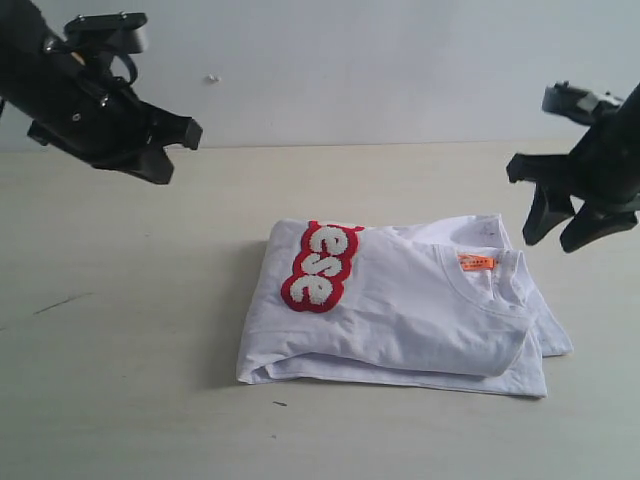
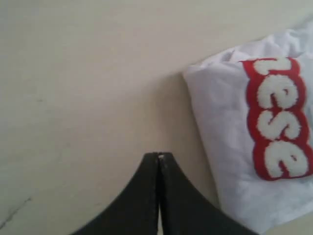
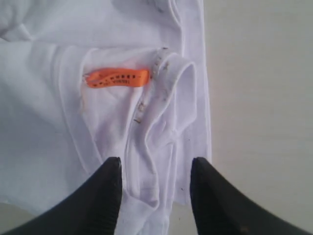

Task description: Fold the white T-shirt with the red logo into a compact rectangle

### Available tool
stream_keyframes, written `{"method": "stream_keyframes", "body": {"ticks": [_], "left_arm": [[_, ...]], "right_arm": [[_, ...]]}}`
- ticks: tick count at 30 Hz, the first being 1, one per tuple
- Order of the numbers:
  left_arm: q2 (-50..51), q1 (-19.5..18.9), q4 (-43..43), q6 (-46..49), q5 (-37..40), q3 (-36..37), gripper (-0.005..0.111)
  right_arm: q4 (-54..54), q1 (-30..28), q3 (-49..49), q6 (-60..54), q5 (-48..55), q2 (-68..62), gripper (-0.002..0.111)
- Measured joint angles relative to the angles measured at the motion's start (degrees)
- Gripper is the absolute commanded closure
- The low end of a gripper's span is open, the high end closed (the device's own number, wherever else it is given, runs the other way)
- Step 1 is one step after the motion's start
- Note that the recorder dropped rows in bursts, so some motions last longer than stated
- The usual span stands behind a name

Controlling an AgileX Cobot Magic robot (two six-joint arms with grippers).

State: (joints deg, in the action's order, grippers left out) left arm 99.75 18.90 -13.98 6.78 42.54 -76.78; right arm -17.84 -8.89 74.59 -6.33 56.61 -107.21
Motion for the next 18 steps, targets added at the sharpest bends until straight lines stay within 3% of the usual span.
{"method": "stream_keyframes", "body": {"ticks": [5, 18], "left_arm": [[-2.4, -2.3, -1.1, 1.2, -2.8, 4.0, 0.106], [-3.0, -2.3, -3.8, 2.2, -5.1, 4.3, 0.106]], "right_arm": [[-3.9, 0.0, -0.1, -2.7, -4.0, -5.7, 0.064], [-9.2, 0.0, -0.1, -5.4, -10.2, -13.5, 0.064]]}}
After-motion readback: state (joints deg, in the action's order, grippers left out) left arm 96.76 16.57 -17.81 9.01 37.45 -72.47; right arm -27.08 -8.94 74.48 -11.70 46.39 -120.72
